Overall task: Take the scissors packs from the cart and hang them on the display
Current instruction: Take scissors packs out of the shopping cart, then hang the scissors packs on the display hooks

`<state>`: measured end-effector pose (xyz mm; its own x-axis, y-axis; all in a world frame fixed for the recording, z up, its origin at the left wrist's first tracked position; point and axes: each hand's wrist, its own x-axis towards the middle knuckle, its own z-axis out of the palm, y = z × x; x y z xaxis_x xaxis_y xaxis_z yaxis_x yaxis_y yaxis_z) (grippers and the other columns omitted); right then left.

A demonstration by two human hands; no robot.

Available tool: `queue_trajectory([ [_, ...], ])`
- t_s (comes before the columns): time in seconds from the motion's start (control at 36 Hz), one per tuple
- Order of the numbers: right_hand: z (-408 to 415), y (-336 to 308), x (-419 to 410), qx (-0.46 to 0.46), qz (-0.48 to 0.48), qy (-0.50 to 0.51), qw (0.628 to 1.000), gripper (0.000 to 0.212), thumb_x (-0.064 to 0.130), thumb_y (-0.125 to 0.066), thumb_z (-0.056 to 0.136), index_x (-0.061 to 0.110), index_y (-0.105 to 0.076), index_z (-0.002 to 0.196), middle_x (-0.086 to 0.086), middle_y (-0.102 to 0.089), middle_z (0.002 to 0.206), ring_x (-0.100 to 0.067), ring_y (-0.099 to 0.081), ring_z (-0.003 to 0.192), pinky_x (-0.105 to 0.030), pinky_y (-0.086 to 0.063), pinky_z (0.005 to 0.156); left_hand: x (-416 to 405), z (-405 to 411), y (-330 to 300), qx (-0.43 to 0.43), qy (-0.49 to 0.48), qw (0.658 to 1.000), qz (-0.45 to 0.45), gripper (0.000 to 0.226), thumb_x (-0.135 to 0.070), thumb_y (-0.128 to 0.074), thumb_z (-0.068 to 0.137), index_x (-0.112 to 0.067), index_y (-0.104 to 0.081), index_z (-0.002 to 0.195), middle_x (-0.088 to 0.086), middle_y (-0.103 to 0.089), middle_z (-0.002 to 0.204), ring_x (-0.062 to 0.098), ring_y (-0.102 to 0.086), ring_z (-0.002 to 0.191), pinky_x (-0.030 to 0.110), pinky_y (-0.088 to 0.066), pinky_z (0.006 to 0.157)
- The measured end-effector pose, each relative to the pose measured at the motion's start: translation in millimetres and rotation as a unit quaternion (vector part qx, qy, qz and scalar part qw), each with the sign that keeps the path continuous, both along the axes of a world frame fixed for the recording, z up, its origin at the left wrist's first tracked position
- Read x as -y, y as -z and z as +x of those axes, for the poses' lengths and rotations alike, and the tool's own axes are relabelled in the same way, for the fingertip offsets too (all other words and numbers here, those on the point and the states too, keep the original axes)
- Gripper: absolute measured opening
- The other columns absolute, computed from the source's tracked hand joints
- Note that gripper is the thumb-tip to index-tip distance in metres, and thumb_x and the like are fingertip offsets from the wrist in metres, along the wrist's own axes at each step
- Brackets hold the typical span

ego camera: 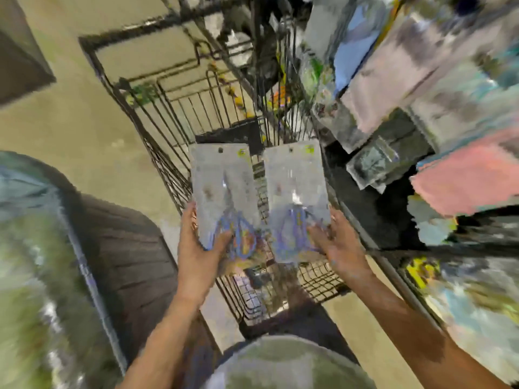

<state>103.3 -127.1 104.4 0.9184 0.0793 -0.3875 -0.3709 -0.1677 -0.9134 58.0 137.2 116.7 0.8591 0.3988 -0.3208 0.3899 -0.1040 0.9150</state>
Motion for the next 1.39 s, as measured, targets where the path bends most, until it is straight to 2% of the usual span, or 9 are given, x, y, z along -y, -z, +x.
queue_trajectory([
  [0.25,-75,-104,16,0.102,0.026,0.078,0.991,0.053,0.001,-0.063,0.096,0.029,-0.048,0.14,0.003,-0.069,0.125,0.002,-0.069,0.091,-0.017,-0.055,0.071,-7,-50,-99,0.127,0.085,0.988,0.036,0.087,-0.028,-0.08,0.09,-0.05,-0.028,0.156,-0.013,-0.044,0.159,0.021,-0.052,0.14,0.055,-0.048,0.111],
  [0.39,-106,-138,38,0.138,0.05,0.124,0.981,0.063,-0.006,-0.063,0.093,0.034,-0.046,0.138,0.007,-0.068,0.134,-0.011,-0.067,0.119,-0.032,-0.055,0.099,9,-56,-127,0.145,0.116,0.982,-0.016,0.094,-0.019,-0.081,0.084,-0.054,-0.029,0.154,-0.014,-0.042,0.16,0.016,-0.048,0.144,0.059,-0.045,0.112],
  [0.56,-139,-177,80,0.183,0.048,0.163,0.968,0.066,-0.003,-0.062,0.093,0.038,-0.041,0.141,0.026,-0.07,0.12,-0.002,-0.069,0.109,-0.025,-0.058,0.091,58,-58,-161,0.178,0.164,0.969,-0.053,0.096,-0.017,-0.081,0.081,-0.054,-0.03,0.154,-0.017,-0.042,0.159,0.012,-0.052,0.139,0.058,-0.049,0.108],
  [0.78,-201,-216,175,0.247,0.004,0.226,0.942,0.071,0.01,-0.064,0.094,0.044,-0.035,0.15,0.018,-0.054,0.148,-0.01,-0.054,0.135,-0.037,-0.053,0.105,172,-60,-200,0.254,0.243,0.931,-0.094,0.096,-0.005,-0.078,0.084,-0.06,-0.034,0.149,-0.023,-0.051,0.151,0.008,-0.06,0.13,0.033,-0.058,0.098],
  [0.94,-259,-252,261,0.276,-0.018,0.292,0.916,0.071,0.018,-0.065,0.092,0.046,-0.034,0.15,0.007,-0.059,0.141,0.0,-0.07,0.106,-0.02,-0.06,0.073,281,-71,-222,0.269,0.279,0.911,-0.143,0.094,-0.009,-0.08,0.083,-0.065,-0.037,0.144,-0.02,-0.046,0.157,0.012,-0.052,0.14,0.055,-0.045,0.114],
  [1.06,-291,-270,323,0.305,-0.026,0.335,0.891,0.071,0.012,-0.063,0.096,0.047,-0.033,0.15,0.015,-0.058,0.144,-0.013,-0.065,0.123,-0.039,-0.06,0.094,355,-84,-246,0.309,0.327,0.885,-0.115,0.095,-0.015,-0.081,0.083,-0.064,-0.033,0.148,-0.025,-0.035,0.161,0.011,-0.04,0.149,0.053,-0.036,0.12],
  [1.14,-302,-278,356,0.325,-0.028,0.354,0.876,0.072,0.01,-0.065,0.095,0.046,-0.034,0.149,0.015,-0.06,0.142,-0.014,-0.064,0.125,-0.036,-0.059,0.096,393,-90,-258,0.318,0.344,0.874,-0.13,0.094,-0.01,-0.08,0.084,-0.064,-0.034,0.146,-0.025,-0.038,0.16,0.011,-0.044,0.146,0.054,-0.038,0.119],
  [1.28,-320,-283,413,0.343,-0.038,0.369,0.863,0.074,0.019,-0.069,0.095,0.056,-0.034,0.148,0.007,-0.05,0.153,-0.02,-0.052,0.139,-0.048,-0.054,0.103,454,-102,-281,0.352,0.361,0.855,-0.124,0.091,-0.011,-0.077,0.083,-0.055,-0.034,0.149,-0.048,-0.043,0.141,-0.015,-0.046,0.134,0.017,-0.046,0.106],
  [1.39,-328,-284,439,0.357,-0.04,0.382,0.852,0.073,0.016,-0.068,0.095,0.058,-0.037,0.145,0.007,-0.05,0.153,-0.017,-0.058,0.131,-0.036,-0.057,0.098,481,-105,-288,0.352,0.373,0.852,-0.109,0.093,-0.009,-0.079,0.085,-0.054,-0.034,0.152,-0.033,-0.037,0.157,0.007,-0.039,0.148,0.048,-0.036,0.121],
])
